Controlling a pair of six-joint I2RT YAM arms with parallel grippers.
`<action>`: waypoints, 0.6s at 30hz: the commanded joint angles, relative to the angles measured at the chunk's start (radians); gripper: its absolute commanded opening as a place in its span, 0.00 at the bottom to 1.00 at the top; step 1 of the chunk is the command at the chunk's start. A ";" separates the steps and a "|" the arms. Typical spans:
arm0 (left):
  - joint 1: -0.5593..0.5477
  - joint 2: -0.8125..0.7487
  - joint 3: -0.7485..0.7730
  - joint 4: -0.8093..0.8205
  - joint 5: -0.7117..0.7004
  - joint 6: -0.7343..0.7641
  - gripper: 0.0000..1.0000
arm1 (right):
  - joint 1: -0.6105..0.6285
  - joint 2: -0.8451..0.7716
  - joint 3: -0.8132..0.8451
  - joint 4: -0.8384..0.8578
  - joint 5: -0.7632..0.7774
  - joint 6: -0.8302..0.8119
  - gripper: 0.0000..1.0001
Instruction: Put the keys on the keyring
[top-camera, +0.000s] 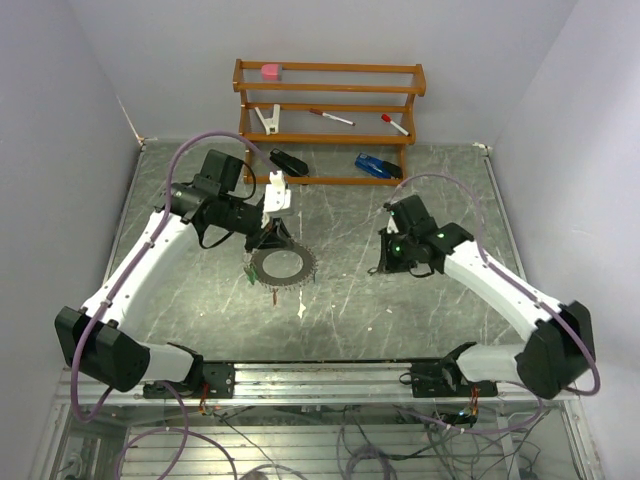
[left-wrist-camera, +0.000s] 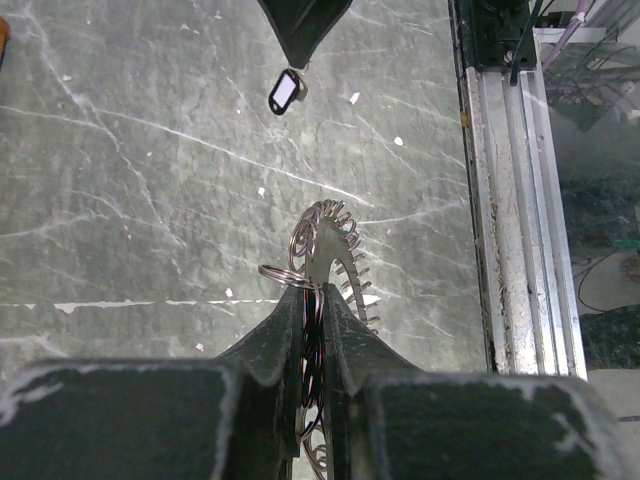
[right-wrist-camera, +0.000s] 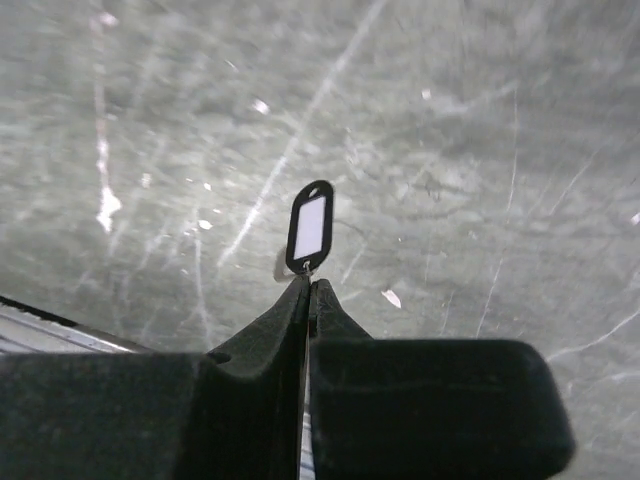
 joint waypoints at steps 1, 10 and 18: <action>0.002 0.017 0.068 -0.025 0.029 -0.006 0.07 | -0.003 -0.110 0.059 0.068 -0.013 -0.121 0.00; -0.006 0.023 0.107 -0.011 0.029 -0.038 0.07 | -0.003 -0.287 0.135 0.201 -0.156 -0.250 0.00; -0.012 0.031 0.134 -0.030 0.042 -0.027 0.07 | 0.005 -0.282 0.190 0.303 -0.368 -0.211 0.00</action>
